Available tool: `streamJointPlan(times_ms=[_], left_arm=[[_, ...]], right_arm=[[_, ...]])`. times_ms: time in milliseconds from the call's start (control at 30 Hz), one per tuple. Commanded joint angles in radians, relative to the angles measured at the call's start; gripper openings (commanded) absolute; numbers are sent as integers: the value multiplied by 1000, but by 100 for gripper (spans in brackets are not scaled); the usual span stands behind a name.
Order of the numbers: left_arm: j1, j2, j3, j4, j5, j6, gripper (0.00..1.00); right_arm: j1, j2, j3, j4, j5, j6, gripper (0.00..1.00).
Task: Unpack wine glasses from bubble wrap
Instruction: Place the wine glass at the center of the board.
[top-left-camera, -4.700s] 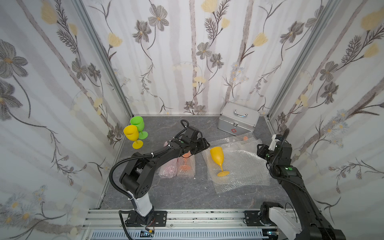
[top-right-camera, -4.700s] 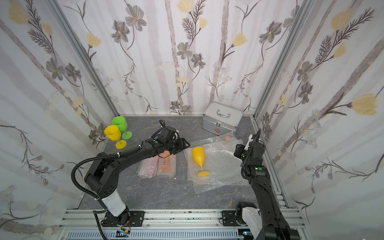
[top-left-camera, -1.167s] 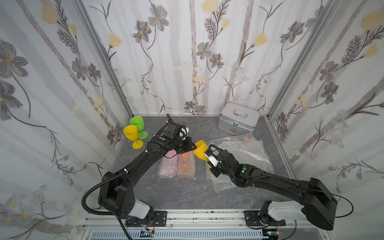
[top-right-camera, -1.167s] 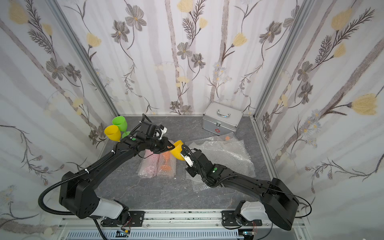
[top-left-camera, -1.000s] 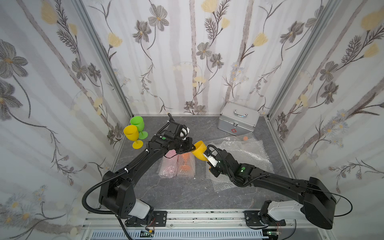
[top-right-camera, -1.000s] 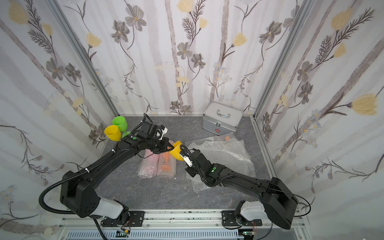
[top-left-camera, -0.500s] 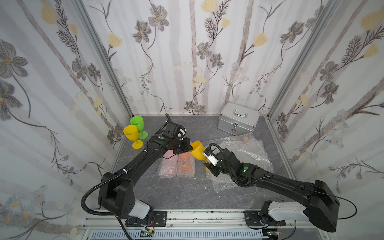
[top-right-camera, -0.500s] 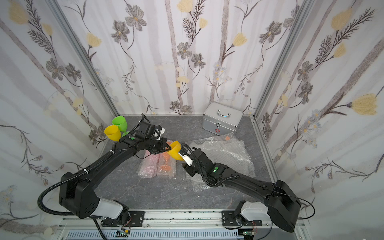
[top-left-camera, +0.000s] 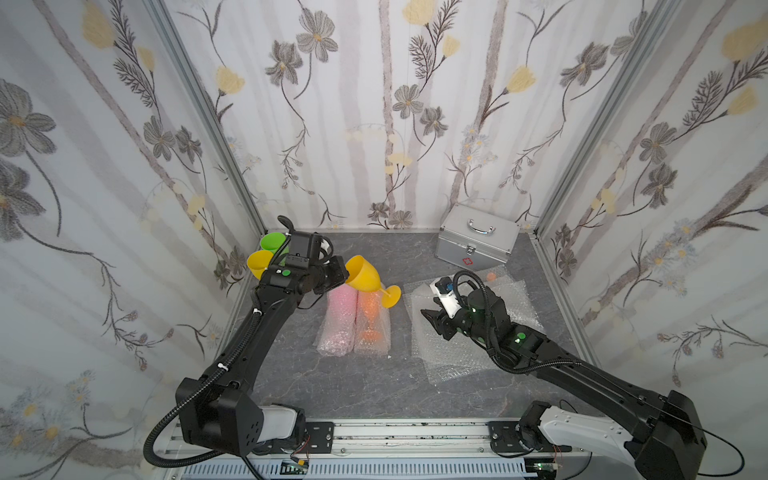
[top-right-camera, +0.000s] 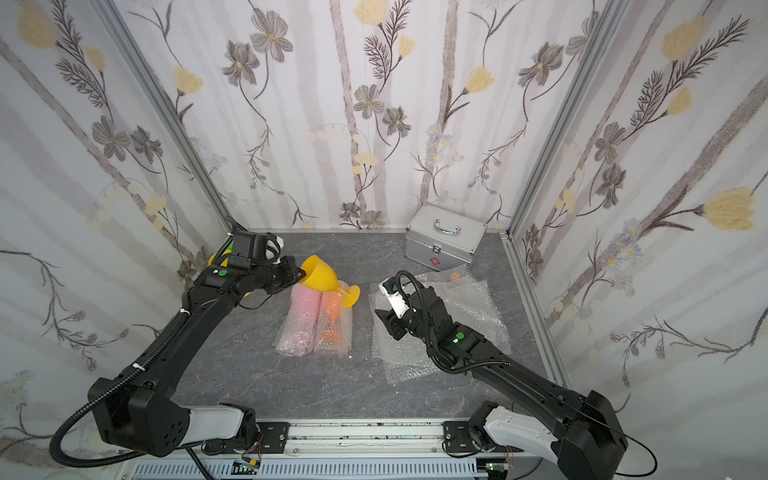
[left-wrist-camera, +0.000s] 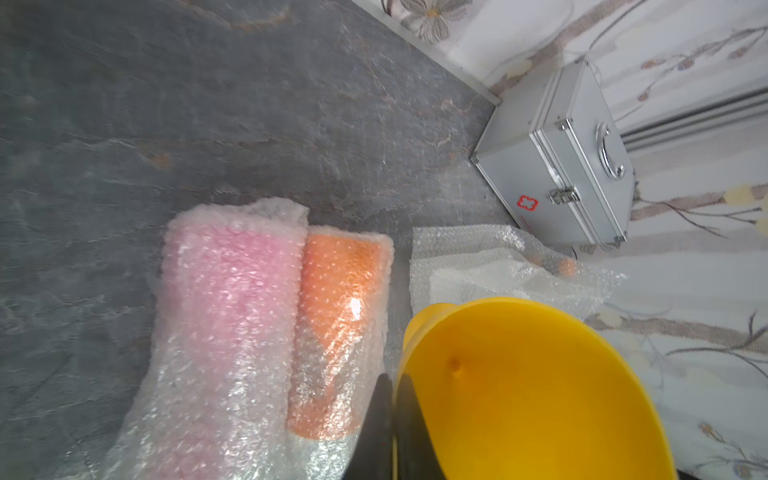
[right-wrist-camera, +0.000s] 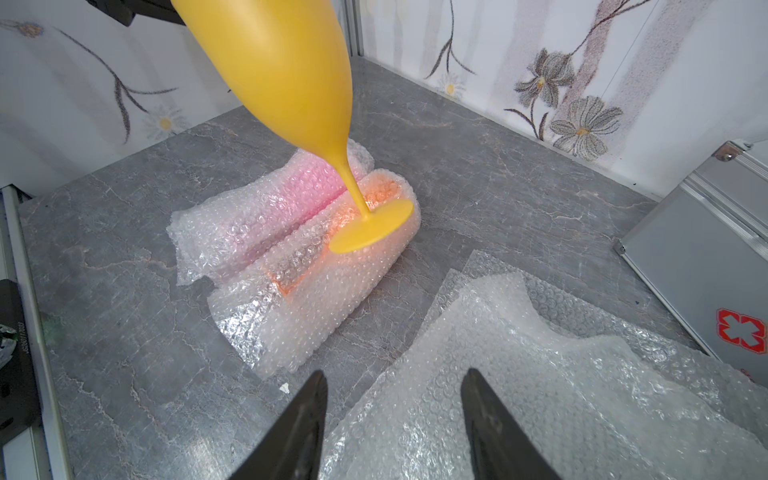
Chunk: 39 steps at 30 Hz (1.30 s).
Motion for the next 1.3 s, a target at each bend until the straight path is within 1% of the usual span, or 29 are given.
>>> streamJointPlan(times_ms=[0,67,100,167,200,267,367,533,667,833,967,1133,1267], left_arm=[[72,4,51,-43,-124,34,0],[120,16,87,-49,-170,45,0],[141,33,112,-59,-192,57,0],[168,82,148,-98,-246,86,0],[179,112,202,-122,-279,102,0],[198,160,233,-143,-323,120,0],[226,218,268,-137,-350,132,0],[244,338,389,-171,-450,170,0],[254,454,492,-204,-476,193,0],[254,586,599,-217,-490,189,0],[253,660,679,-230,-497,188,0],[237,761,790,-287,-525,212,0],[225,818,837,-327,-558,228,0]], right_arm=[[-3,-4,-1,57,20,25,53],[-3,-10,-1,64,23,34,53],[-3,-12,-34,69,22,40,53],[-3,-18,-45,76,23,45,52],[-33,-20,-49,78,26,48,53],[-38,-24,-56,79,30,51,52],[-46,-31,-71,82,36,55,53],[-60,-32,-90,95,34,66,52],[-70,-24,-98,103,31,68,52],[-79,-16,-102,101,31,74,52],[-84,-13,-111,106,32,85,52],[-87,-10,-120,111,37,96,52],[-88,-7,-122,113,37,103,52]])
